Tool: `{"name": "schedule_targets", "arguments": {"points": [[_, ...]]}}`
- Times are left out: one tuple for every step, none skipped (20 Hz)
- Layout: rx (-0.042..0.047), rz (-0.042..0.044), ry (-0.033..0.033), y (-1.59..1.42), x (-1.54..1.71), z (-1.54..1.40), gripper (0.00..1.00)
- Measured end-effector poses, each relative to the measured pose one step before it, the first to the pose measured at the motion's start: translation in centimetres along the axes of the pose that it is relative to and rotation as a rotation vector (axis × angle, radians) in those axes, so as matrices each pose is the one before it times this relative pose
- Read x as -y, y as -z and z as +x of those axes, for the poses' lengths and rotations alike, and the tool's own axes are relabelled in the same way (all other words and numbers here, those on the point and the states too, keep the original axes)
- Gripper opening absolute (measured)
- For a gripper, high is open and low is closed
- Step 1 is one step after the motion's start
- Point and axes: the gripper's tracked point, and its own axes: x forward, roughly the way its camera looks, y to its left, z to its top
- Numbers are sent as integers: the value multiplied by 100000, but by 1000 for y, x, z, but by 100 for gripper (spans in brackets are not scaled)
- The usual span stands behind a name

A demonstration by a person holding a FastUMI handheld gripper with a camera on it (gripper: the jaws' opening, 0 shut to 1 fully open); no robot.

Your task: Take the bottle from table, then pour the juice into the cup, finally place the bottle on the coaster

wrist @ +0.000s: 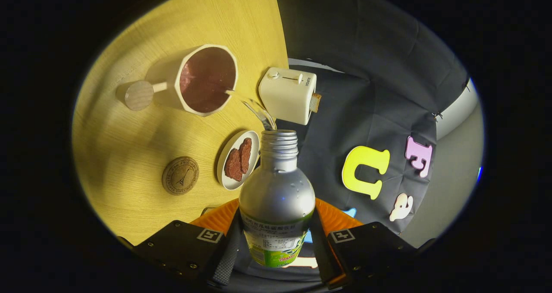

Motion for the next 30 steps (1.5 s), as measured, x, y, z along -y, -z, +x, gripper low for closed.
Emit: {"name": "schedule_targets", "arguments": {"points": [[197,-245,48,3,58,9,75],[230,-311,293,-9,129,-34,75],[71,-457,268,18,137,15,75],[87,-323,149,78,137,-73,75],[137,-334,295,73,111,45,75],[99,-323,202,91,182,127,75],[48,-510,284,76,98,-71,75],[-36,-498,94,94,149,17,75],[136,-222,156,44,156,0,75],[225,-182,423,28,163,45,75],[136,-157,280,43,218,116,75],[77,-423,432,90,111,-28,75],[103,-454,313,82,225,-28,75],[69,-212,215,63,67,32,75],[90,-124,146,94,49,27,75],[11,-482,282,74,225,-23,75],[56,-660,239,57,128,-1,75],[122,-452,30,53,113,-30,75],[182,-295,342,38,136,90,75],[194,-408,573,66,285,-4,75],[-47,-624,540,122,301,19,75],[-18,-522,370,150,281,-29,75],[41,-654,451,160,263,-52,75],[-203,-809,283,127,121,95,75],[-177,-524,237,207,101,50,75],[-187,-418,78,195,34,14,75],[61,-451,-17,50,60,50,75],[152,-562,124,96,101,-19,75],[87,-470,90,26,71,4,75],[144,-476,113,72,100,-18,75]]}}
